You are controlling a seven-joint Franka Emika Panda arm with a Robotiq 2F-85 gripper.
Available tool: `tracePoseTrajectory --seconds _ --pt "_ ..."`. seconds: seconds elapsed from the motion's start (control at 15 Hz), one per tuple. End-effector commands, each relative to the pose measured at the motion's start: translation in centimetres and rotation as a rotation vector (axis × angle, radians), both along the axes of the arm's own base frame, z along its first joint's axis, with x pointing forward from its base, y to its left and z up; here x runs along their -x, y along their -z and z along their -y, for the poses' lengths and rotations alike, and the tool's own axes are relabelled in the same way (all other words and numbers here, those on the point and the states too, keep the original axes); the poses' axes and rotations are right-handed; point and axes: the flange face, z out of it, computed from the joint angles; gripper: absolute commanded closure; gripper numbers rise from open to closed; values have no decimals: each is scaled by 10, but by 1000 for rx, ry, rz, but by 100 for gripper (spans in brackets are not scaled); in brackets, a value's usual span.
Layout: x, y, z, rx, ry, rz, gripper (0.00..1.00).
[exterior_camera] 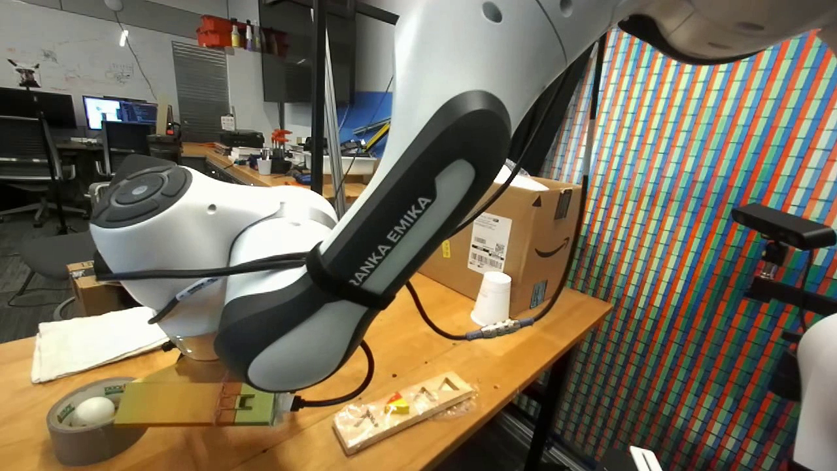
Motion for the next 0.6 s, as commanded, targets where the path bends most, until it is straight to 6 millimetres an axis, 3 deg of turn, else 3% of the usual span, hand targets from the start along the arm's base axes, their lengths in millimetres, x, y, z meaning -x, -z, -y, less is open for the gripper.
tracePoseTrajectory --seconds 0.0,0.53 --pt "12 -16 -7 -21 25 0 0" --pt "11 -17 -6 -28 74 -31 0"
